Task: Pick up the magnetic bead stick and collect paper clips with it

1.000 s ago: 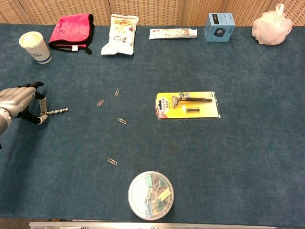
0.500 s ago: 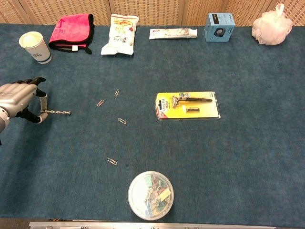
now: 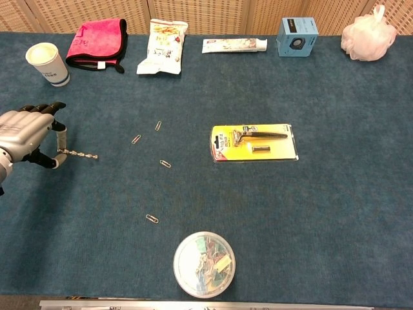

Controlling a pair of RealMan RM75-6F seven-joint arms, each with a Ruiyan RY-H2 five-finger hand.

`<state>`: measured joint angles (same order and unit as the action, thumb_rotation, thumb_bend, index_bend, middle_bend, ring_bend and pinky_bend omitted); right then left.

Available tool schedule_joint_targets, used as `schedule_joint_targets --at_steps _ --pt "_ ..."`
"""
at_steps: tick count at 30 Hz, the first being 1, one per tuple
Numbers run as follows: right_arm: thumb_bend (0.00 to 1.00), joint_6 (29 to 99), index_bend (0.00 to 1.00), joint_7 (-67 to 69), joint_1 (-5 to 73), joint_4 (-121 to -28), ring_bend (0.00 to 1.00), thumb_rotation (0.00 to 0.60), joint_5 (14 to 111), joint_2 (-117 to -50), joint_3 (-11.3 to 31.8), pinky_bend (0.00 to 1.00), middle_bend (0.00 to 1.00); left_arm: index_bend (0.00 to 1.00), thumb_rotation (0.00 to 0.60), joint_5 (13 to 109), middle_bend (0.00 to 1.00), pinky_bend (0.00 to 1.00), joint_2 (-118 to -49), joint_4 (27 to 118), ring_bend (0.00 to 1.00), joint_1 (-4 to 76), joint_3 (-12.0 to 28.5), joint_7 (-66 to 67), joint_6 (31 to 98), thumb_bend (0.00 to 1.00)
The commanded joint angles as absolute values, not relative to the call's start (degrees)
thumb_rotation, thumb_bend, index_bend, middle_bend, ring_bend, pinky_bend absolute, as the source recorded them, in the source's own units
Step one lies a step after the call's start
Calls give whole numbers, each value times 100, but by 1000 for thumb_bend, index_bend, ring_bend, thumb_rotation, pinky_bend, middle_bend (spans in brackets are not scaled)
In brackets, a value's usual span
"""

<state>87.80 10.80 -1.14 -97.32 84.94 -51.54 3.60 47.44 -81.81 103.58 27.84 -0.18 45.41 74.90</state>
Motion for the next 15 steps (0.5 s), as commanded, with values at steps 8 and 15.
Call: schedule_joint_targets --at_steps 8,15 --pt "12 8826 190 1127 -134 -9728 121 600 8532 -5141 355 317 185 541 600 5170 0 56 -8168 10801 0 2721 -186 4876 7814 371" --pt "12 8902 190 1154 -169 -9736 121 600 8577 -5125 347 317 185 541 600 5407 0 56 -8262 11072 0 2758 -240 5286 7979 371"
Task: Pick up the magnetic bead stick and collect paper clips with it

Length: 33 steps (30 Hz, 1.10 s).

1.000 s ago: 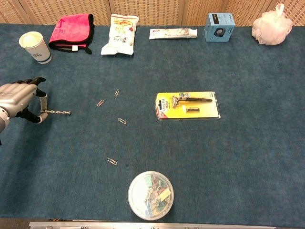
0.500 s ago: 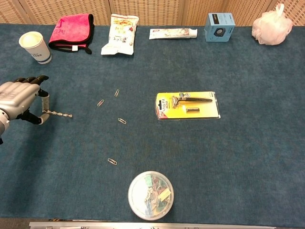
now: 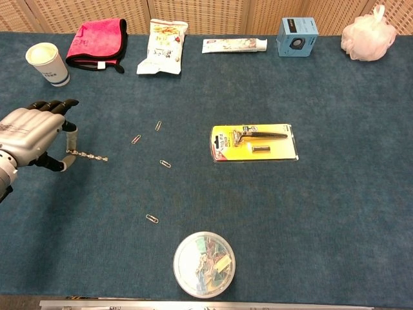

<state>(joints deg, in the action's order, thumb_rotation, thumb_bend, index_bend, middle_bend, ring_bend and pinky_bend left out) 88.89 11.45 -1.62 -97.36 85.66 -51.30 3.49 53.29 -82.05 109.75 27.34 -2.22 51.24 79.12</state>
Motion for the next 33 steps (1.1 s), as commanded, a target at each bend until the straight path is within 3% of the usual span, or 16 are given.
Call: schedule_joint_targets --at_steps 1,15,33 --pt "12 8910 190 1160 -173 -9736 121 600 8581 -5122 346 317 185 541 600 5425 0 56 -8286 11094 0 2764 -241 5343 7998 371" --pt "12 9105 190 1359 -268 -9705 121 600 8616 -5061 364 317 185 541 600 5545 0 56 -8881 11077 0 2961 -170 6244 8150 371" --pt "12 9217 190 1551 -354 -9662 121 600 8580 -5005 393 317 185 541 600 4985 0 56 -9540 10889 0 3390 176 6921 7962 371"
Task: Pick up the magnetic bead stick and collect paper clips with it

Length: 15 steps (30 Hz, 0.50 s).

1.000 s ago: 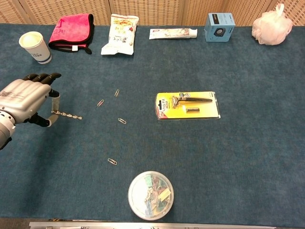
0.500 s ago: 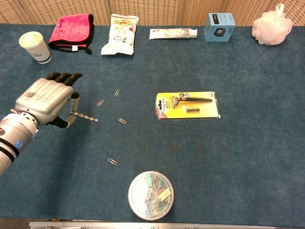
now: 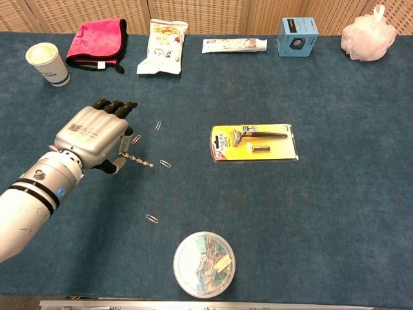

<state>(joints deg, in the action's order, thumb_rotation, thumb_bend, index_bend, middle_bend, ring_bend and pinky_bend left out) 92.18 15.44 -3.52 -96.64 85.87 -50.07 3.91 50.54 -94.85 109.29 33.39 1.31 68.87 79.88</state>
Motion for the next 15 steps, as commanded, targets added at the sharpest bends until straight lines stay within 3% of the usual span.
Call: schedule_joint_targets --at_steps 1,15 --pt "12 9214 190 1557 -354 -9661 121 600 8575 -5003 396 317 185 541 600 4952 0 56 -9562 10874 0 3412 194 6936 7950 371" --pt "12 9340 190 1726 -431 -9632 121 600 8550 -4971 432 317 185 541 600 4666 0 56 -9791 10664 0 3653 324 6974 7882 371"
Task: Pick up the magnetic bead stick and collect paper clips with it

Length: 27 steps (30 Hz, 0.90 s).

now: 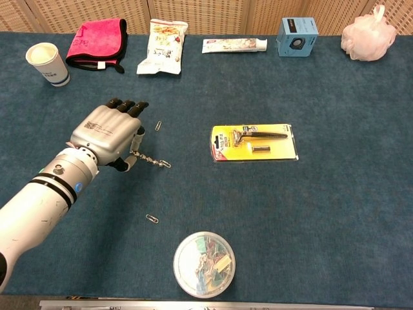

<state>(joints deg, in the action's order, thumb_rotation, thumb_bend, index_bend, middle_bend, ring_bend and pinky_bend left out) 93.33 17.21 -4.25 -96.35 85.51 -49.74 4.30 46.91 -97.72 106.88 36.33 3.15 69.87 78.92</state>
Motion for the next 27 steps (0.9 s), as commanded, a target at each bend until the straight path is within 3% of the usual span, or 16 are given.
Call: schedule_joint_targets --at_steps 1,15,27 --pt "12 9348 190 1733 -437 -9631 121 600 8549 -4969 435 317 185 541 600 4647 0 56 -9801 10645 0 3665 324 6961 7874 371" --pt "12 9401 190 1831 -477 -9617 121 600 8535 -4958 461 317 185 541 600 4682 0 56 -9739 10666 0 3775 331 6868 7958 370" --pt "12 9400 190 1774 -485 -9619 121 600 8537 -4962 466 317 185 541 600 4530 0 56 -9509 10655 0 3842 634 6716 8120 371"
